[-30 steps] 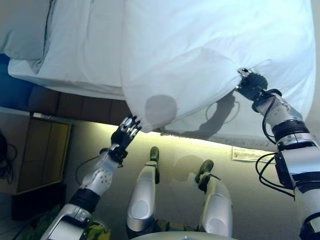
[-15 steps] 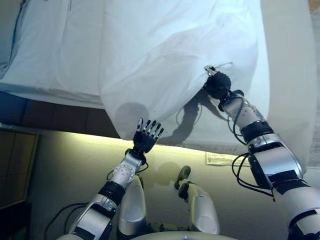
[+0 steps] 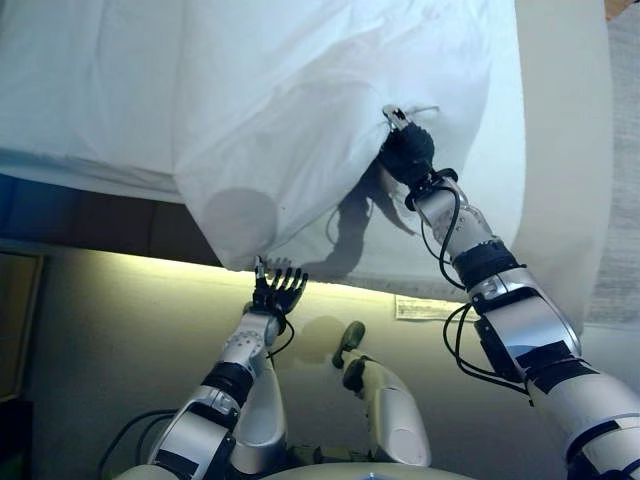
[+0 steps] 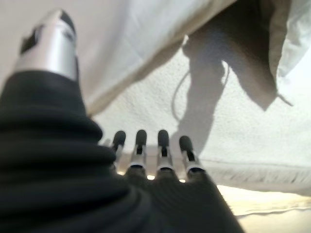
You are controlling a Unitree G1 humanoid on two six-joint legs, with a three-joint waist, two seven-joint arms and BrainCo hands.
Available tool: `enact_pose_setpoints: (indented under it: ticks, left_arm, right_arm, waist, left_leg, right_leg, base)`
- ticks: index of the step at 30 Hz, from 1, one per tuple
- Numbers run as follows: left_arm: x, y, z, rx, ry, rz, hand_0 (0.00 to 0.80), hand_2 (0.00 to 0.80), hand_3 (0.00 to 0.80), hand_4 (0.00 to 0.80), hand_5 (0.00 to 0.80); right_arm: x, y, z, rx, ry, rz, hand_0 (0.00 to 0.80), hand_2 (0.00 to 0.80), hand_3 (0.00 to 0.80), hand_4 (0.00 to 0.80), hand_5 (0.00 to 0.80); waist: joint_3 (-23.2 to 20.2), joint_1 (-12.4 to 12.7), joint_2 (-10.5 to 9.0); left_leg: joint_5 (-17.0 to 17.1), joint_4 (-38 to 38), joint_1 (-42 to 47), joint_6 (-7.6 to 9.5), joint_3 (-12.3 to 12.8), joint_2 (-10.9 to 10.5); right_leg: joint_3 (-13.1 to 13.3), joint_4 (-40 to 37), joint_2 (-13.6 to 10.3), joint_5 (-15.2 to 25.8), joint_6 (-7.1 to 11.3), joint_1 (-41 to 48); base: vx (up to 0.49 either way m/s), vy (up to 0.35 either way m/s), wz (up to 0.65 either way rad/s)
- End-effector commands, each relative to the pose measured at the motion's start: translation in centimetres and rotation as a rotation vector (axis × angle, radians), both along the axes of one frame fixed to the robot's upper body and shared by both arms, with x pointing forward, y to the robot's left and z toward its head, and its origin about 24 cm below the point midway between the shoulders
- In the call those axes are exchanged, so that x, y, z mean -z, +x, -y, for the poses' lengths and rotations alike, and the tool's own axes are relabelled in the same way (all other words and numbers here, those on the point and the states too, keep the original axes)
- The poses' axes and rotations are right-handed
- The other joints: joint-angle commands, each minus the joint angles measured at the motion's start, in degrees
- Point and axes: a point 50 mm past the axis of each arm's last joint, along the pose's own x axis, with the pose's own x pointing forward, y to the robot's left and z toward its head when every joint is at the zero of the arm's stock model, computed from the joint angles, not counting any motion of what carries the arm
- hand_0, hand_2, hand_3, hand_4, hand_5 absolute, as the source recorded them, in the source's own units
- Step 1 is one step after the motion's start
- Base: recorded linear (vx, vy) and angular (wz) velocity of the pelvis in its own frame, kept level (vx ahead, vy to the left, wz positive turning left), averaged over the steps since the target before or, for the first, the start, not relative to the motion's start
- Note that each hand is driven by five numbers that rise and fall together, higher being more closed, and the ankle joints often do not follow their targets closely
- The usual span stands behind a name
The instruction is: Make the bed neatly
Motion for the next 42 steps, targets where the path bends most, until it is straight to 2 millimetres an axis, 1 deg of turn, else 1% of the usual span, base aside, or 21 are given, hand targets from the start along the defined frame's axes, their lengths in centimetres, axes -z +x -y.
enact_pose_setpoints:
  ticks: [1, 2, 4, 7, 13, 16, 19, 22, 26, 32, 34, 37, 38, 42]
  left_arm:
    - [-2.2, 1.4, 2.3, 0.027, -0.060, 0.068, 0.000, 0.000, 0.000, 0.000, 0.000]
    - [-2.7, 1.7, 2.6, 0.028, -0.062, 0.076, 0.000, 0.000, 0.000, 0.000, 0.000]
    - [-3.1, 1.9, 3.0, 0.037, -0.065, 0.088, 0.000, 0.000, 0.000, 0.000, 0.000]
    - [-3.7, 2.2, 3.4, 0.047, -0.077, 0.135, 0.000, 0.000, 0.000, 0.000, 0.000]
    - [-5.2, 2.9, 3.2, 0.058, -0.099, 0.269, 0.000, 0.000, 0.000, 0.000, 0.000]
    - [-6.2, 3.6, 2.6, 0.048, -0.107, 0.323, 0.000, 0.000, 0.000, 0.000, 0.000]
    - [-7.3, 4.7, 1.6, 0.010, -0.096, 0.339, 0.000, 0.000, 0.000, 0.000, 0.000]
    - [-8.6, 5.7, 0.5, -0.018, -0.088, 0.367, 0.000, 0.000, 0.000, 0.000, 0.000]
    - [-10.2, 6.8, -0.5, -0.055, -0.085, 0.418, 0.000, 0.000, 0.000, 0.000, 0.000]
    - [-13.2, 7.9, -2.4, -0.153, -0.096, 0.570, 0.000, 0.000, 0.000, 0.000, 0.000]
    - [-13.8, 8.1, -3.0, -0.188, -0.095, 0.595, 0.000, 0.000, 0.000, 0.000, 0.000]
    - [-15.1, 8.4, -4.5, -0.246, -0.082, 0.631, 0.000, 0.000, 0.000, 0.000, 0.000]
    - [-15.7, 8.6, -5.3, -0.272, -0.075, 0.647, 0.000, 0.000, 0.000, 0.000, 0.000]
    - [-16.4, 8.5, -6.9, -0.335, -0.065, 0.656, 0.000, 0.000, 0.000, 0.000, 0.000]
  right_arm:
    - [-7.8, -2.4, -3.3, -0.153, 0.118, 0.355, 0.800, 0.800, 0.800, 0.800, 0.800]
    - [-8.2, -2.8, -3.6, -0.167, 0.119, 0.371, 0.800, 0.800, 0.800, 0.800, 0.800]
    - [-8.4, -3.2, -4.2, -0.196, 0.118, 0.386, 0.800, 0.800, 0.800, 0.800, 0.800]
    - [-8.2, -4.0, -5.3, -0.247, 0.107, 0.394, 0.800, 0.800, 0.800, 0.800, 0.800]
    - [-6.5, -5.4, -6.5, -0.318, 0.115, 0.375, 0.800, 0.800, 0.800, 0.800, 0.800]
    - [-5.4, -6.3, -7.3, -0.363, 0.116, 0.362, 0.800, 0.800, 0.800, 0.800, 0.800]
    - [-4.6, -7.0, -7.9, -0.404, 0.093, 0.356, 0.800, 0.800, 0.800, 0.800, 0.800]
    - [-4.5, -7.5, -8.2, -0.432, 0.097, 0.359, 0.800, 0.800, 0.800, 0.800, 0.800]
    - [-4.4, -8.4, -8.4, -0.474, 0.088, 0.364, 0.800, 0.800, 0.800, 0.800, 0.800]
    - [-3.3, -9.2, -7.9, -0.517, 0.082, 0.353, 0.800, 0.800, 0.800, 0.800, 0.800]
    - [-3.1, -9.3, -7.7, -0.515, 0.083, 0.351, 0.800, 0.800, 0.800, 0.800, 0.800]
    - [-3.0, -9.5, -7.2, -0.509, 0.088, 0.361, 0.800, 0.800, 0.800, 0.800, 0.800]
    - [-3.1, -9.6, -6.9, -0.504, 0.088, 0.369, 0.800, 0.800, 0.800, 0.800, 0.800]
    - [-3.0, -9.7, -6.3, -0.493, 0.094, 0.387, 0.800, 0.800, 0.800, 0.800, 0.800]
  waist:
    - [-1.19, -0.63, -1.98]
    - [-0.96, -0.91, -2.35]
    - [-0.69, -1.24, -2.72]
    - [-0.19, -1.79, -3.43]
    - [0.43, -2.92, -4.96]
    - [0.41, -3.78, -5.96]
    - [0.17, -4.80, -6.53]
    - [-0.13, -5.55, -7.03]
    - [-0.48, -6.62, -7.54]
    - [-0.80, -7.77, -7.72]
    - [-0.77, -7.93, -7.68]
    - [-0.69, -8.11, -7.67]
    - [-0.69, -8.07, -7.72]
    - [-0.63, -7.83, -7.95]
  left_leg:
    - [-1.01, 1.95, -1.66, 0.23, -1.23, 1.50]
    - [-1.15, 2.34, -1.89, 0.22, -1.19, 1.63]
    - [-1.27, 2.59, -2.13, 0.20, -1.12, 1.69]
    - [-1.40, 2.99, -2.33, 0.16, -0.94, 1.88]
    - [-2.10, 4.22, -2.51, 0.13, -0.51, 2.61]
    - [-2.53, 4.84, -2.26, 0.07, -0.12, 3.11]
    - [-2.78, 5.23, -2.05, -0.08, 0.51, 3.56]
    - [-3.04, 5.61, -2.12, -0.17, 0.79, 3.69]
    - [-3.23, 5.59, -2.14, -0.25, 1.30, 3.74]
    - [-3.47, 5.43, -2.13, -0.56, 1.79, 3.64]
    - [-3.50, 5.44, -2.19, -0.65, 1.77, 3.57]
    - [-3.57, 5.35, -2.30, -0.79, 1.61, 3.42]
    - [-3.57, 5.23, -2.42, -0.79, 1.54, 3.24]
    - [-3.66, 4.93, -2.53, -0.85, 1.37, 3.06]
  right_leg:
    - [0.77, -0.63, -3.63, -0.01, 6.10, 2.80]
    - [0.90, -0.57, -3.43, 0.04, 6.07, 2.66]
    - [1.11, -0.66, -3.19, 0.12, 6.09, 2.55]
    - [1.46, -0.62, -2.86, 0.09, 6.03, 2.44]
    - [2.22, -0.39, -2.19, -0.11, 5.84, 2.31]
    - [2.81, -0.52, -1.59, -0.22, 5.69, 2.51]
    - [3.41, -0.74, -1.19, -0.30, 5.50, 2.61]
    - [3.75, -0.76, -0.98, -0.35, 5.42, 2.47]
    - [4.18, -0.68, -0.89, -0.49, 5.43, 2.04]
    - [4.53, -0.91, -0.79, -0.73, 5.37, 1.86]
    - [4.55, -0.83, -0.84, -0.81, 5.38, 1.78]
    - [4.50, -0.59, -0.94, -1.00, 5.40, 1.54]
    - [4.45, -0.57, -0.96, -1.06, 5.44, 1.44]
    - [4.04, -0.45, -1.08, -1.25, 5.53, 1.30]
  base:
    - [-0.020, -0.067, -0.03]
    - [-0.020, -0.048, -0.05]
    - [-0.016, -0.039, -0.03]
    - [-0.004, -0.011, 0.00]
    - [-0.007, -0.032, -0.06]
    - [-0.004, -0.027, -0.05]
    - [-0.005, -0.001, -0.14]
    - [-0.005, -0.001, -0.10]
    - [-0.020, 0.029, -0.07]
    - [-0.017, 0.045, -0.02]
    - [-0.014, 0.041, -0.02]
    - [-0.019, 0.037, 0.00]
    - [0.000, 0.000, 0.00]
    - [-0.015, 0.011, 0.00]
